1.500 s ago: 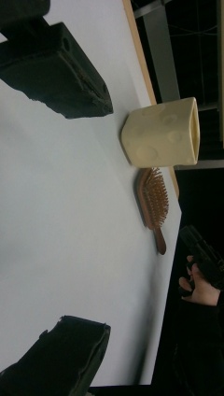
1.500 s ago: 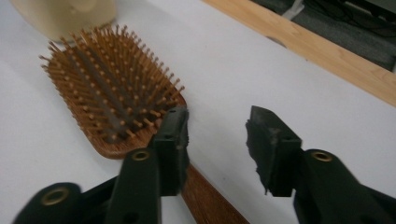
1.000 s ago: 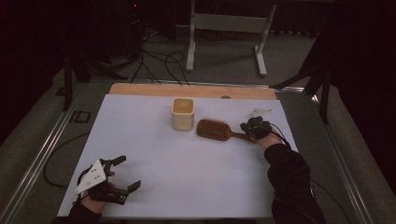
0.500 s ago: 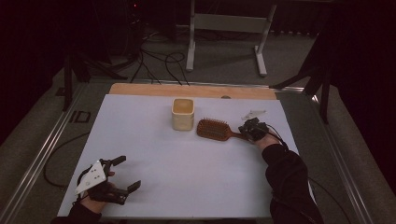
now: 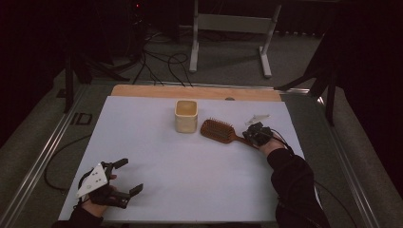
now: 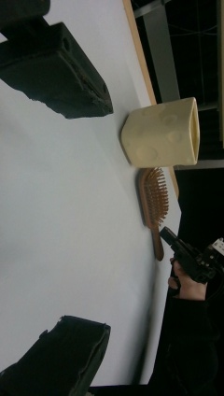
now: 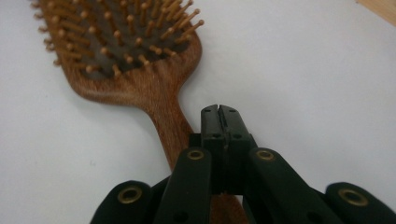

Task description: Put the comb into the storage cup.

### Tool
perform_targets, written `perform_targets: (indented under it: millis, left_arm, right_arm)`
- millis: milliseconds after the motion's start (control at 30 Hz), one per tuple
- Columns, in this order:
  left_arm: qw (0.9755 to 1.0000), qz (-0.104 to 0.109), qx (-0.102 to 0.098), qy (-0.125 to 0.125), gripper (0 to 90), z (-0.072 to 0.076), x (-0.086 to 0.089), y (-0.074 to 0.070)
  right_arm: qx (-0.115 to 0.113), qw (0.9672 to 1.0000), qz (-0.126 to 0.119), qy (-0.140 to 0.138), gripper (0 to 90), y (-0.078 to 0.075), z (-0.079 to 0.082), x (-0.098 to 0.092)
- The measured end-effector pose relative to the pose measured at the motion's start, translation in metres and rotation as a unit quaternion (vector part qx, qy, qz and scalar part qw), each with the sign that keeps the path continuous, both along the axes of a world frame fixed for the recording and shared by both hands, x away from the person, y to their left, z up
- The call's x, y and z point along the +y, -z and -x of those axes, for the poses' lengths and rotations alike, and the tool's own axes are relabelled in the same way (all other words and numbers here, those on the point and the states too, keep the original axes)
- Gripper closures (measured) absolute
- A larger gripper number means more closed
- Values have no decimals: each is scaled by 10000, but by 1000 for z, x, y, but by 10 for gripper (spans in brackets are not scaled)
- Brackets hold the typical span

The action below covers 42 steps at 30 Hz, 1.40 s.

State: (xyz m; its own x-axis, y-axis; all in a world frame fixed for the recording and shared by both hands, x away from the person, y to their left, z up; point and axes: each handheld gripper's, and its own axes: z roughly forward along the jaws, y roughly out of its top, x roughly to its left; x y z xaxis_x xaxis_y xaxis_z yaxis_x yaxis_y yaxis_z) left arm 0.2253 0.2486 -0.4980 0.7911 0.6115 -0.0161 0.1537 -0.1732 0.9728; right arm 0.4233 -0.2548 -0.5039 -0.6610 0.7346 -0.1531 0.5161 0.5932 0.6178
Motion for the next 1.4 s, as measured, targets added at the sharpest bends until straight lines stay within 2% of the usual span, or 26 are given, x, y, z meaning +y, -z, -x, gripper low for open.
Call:
perform_targets:
  millis: [733, 1400]
  left_arm:
    - [10000, 0, -12, -8, 1, 0, 0, -1]
    - [10000, 22, -3, -2, 1, 0, 0, -1]
  right_arm:
    - [138, 9996, 36, -227, 900, 3, 25, 6]
    - [237, 9992, 145, -297, 900, 5, 37, 18]
